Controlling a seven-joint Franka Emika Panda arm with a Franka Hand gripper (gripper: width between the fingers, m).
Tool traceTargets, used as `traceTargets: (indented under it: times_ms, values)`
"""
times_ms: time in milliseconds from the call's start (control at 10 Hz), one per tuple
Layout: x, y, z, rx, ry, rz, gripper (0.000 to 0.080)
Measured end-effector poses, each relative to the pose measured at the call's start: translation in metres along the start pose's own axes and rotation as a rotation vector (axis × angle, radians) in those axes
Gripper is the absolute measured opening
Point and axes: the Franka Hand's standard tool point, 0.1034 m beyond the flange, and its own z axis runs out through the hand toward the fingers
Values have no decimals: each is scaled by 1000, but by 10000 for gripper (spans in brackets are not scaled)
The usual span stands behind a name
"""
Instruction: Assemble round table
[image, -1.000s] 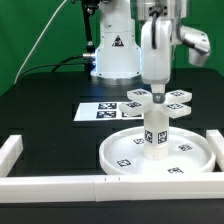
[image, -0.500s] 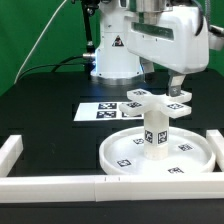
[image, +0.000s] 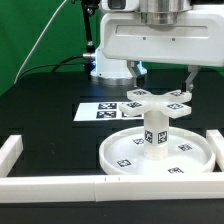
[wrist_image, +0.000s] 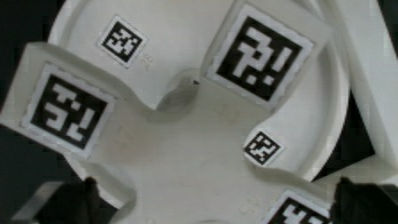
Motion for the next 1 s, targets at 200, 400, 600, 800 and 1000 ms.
traceTargets:
  times_ms: [200,400,600,800,1000]
  values:
    - [0,1,0,0,0,-114,649]
    - [3,4,3,0,10,-220,649]
    - [9,10,8,-6,30,-208,649]
    - [14,13,14,-14,46,-196,649]
    - [14,8,16,-15,58,-190,649]
